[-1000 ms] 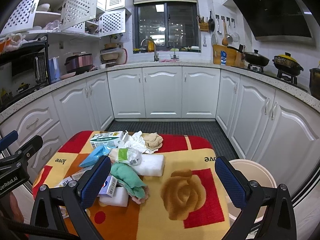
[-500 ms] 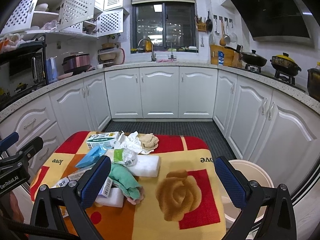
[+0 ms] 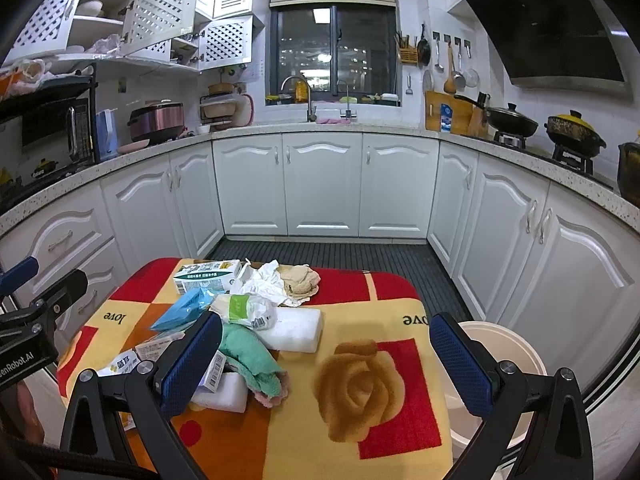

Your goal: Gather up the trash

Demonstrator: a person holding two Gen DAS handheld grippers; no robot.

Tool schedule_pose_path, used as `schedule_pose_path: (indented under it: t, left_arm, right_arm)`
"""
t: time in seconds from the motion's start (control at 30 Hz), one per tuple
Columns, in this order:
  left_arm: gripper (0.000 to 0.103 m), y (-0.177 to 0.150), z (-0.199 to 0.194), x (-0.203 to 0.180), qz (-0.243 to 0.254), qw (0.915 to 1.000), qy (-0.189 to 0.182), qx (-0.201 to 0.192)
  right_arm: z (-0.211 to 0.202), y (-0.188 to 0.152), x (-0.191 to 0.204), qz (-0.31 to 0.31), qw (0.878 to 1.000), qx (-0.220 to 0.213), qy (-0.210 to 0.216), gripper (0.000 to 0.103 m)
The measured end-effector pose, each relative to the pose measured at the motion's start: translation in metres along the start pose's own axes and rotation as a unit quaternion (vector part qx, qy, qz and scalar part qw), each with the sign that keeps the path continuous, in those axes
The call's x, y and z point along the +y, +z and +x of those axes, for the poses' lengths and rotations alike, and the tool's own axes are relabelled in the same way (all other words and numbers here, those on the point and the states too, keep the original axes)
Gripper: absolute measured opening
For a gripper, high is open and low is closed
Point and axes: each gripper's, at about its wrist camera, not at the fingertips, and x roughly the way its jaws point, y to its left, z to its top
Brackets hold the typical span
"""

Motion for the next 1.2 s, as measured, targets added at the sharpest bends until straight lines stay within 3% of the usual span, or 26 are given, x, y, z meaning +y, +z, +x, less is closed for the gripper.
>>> schedule_pose_path:
  t: [0.87,1.1,1.2]
  left_arm:
    - [0.102,-0.004,0.005,0.002,-0.001,1.0000,0.008,0.005]
    - [0.102,-0.009,0.014,0.032,-0.058,0.9978,-0.003,0.031]
    - [0.102,-0.012,0.020,0.048,-0.059,0.9971,0.010,0.048]
  right_arm:
    - [0.009,-0.008,-0.006,0.025,0.999,0.026,0.030,0.103]
    - [0.019,-0.012,-0.004,0.004,0.998,0.061,0.017,0.103]
    - [0.027,-0.015,-0.004,-0.008,0.997,0.080,0.005,0.103]
